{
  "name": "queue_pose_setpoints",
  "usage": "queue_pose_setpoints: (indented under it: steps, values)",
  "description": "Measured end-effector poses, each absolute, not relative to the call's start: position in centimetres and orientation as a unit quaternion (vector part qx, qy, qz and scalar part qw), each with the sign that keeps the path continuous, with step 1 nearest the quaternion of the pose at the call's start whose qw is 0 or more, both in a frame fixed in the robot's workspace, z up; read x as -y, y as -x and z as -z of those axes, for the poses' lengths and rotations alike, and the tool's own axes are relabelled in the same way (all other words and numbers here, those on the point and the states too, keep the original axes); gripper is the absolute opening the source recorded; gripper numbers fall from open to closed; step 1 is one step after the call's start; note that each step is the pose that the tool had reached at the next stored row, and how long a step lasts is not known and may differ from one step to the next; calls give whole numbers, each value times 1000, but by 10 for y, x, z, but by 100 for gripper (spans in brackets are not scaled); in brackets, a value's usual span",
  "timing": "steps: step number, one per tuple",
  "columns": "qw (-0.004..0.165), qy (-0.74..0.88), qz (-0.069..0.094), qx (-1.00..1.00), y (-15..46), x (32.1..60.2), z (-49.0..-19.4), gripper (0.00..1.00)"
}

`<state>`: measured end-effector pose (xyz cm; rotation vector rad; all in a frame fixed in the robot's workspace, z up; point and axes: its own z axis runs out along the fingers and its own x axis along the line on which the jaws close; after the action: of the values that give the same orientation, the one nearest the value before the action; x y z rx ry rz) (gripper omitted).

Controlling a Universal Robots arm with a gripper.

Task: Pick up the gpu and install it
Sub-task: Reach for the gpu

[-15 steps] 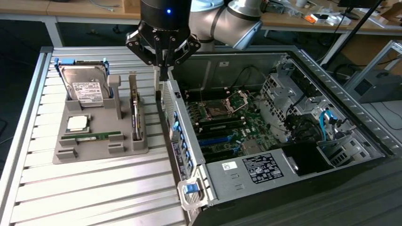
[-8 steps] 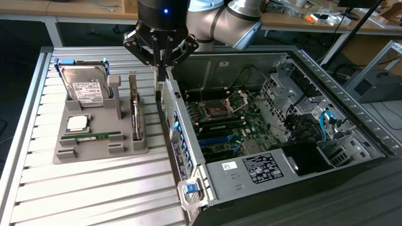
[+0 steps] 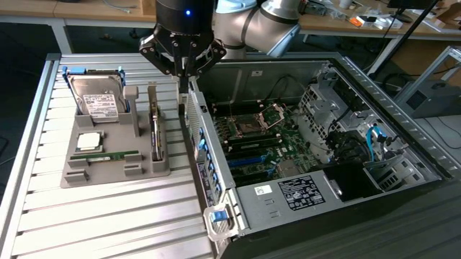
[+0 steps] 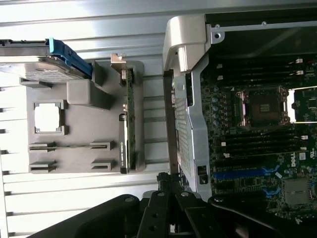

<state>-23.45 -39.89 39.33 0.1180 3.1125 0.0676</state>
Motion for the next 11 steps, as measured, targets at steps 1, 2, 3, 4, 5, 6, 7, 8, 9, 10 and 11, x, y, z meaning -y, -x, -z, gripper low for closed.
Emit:
queue_pose_setpoints:
  steps: [1,2,3,4,5,6,7,8,9,10,11]
  values:
    - [13,-38,-22,-999,235,399,-393,11]
    - [13,-38,-22,-999,235,399,-393,11]
    - [13,-38,-22,-999,235,399,-393,11]
    - [13,-38,-22,-999,235,399,-393,11]
    - [13,-38,-22,-999,236,399,-393,11]
    - [13,-38,-22,-999,236,399,-393,11]
    - [13,-38,-22,-999,236,399,-393,11]
    - [13,-38,-22,-999,237,399,-393,11]
    - [13,-38,-22,-999,237,399,-393,11]
    - [13,-38,-22,-999,238,399,-393,11]
    - [13,-38,-22,-999,238,399,-393,11]
